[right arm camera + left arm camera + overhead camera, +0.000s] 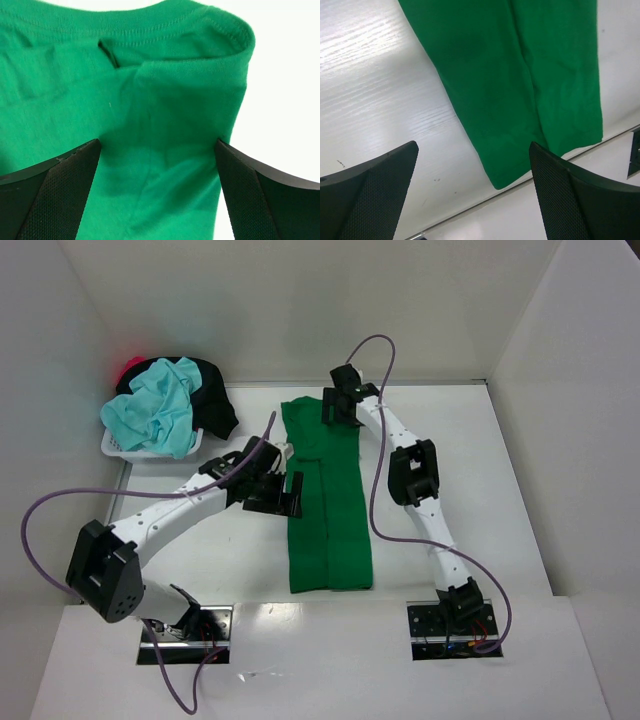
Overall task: Fold and stack the t-shirts
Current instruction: Rotate the tshirt 90 degrees, then grab the bottom of the folded rectangular tshirt with both arms
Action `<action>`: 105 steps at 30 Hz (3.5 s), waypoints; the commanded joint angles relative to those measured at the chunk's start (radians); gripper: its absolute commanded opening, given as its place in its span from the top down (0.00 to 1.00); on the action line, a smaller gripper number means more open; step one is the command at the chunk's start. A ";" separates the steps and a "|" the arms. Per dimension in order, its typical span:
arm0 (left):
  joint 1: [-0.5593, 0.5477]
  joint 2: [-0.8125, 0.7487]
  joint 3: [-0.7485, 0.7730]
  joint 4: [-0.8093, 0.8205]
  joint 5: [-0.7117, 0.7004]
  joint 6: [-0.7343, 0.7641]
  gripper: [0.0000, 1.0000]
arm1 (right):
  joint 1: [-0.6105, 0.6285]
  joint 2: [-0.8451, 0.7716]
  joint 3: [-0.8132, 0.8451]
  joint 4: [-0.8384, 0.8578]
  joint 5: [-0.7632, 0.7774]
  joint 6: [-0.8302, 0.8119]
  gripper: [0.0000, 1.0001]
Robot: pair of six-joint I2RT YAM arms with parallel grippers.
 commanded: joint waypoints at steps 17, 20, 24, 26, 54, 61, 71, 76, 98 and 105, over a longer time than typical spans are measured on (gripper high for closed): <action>0.006 0.059 -0.025 0.036 0.057 -0.030 0.01 | -0.091 -0.129 -0.057 0.048 -0.208 -0.012 0.00; 0.006 0.023 -0.067 0.072 0.086 -0.048 0.01 | -0.091 -0.367 -0.355 0.207 -0.264 -0.012 0.00; -0.004 -0.022 -0.123 0.111 0.106 -0.077 0.01 | -0.091 -0.683 -0.692 0.335 -0.245 0.037 0.00; -0.004 -0.052 -0.147 0.140 0.130 -0.096 0.01 | -0.091 -0.848 -0.873 0.345 -0.221 0.069 0.00; -0.042 -0.272 -0.408 0.198 0.193 -0.272 0.01 | 0.334 -1.648 -1.940 0.198 -0.161 0.793 0.00; -0.063 -0.188 -0.386 0.198 0.182 -0.235 0.01 | 0.368 -1.671 -2.041 0.176 -0.213 0.824 0.04; -0.197 -0.034 -0.368 0.217 0.161 -0.293 0.05 | 0.397 -1.641 -2.078 0.254 -0.262 0.824 0.23; -0.206 -0.025 -0.377 0.227 0.152 -0.318 0.12 | 0.397 -1.622 -2.087 0.280 -0.261 0.824 0.38; -0.206 0.070 -0.383 0.260 0.101 -0.402 0.38 | 0.397 -1.564 -2.106 0.325 -0.251 0.804 0.63; -0.206 0.105 -0.383 0.260 0.112 -0.392 0.45 | 0.397 -1.584 -2.106 0.312 -0.239 0.804 0.68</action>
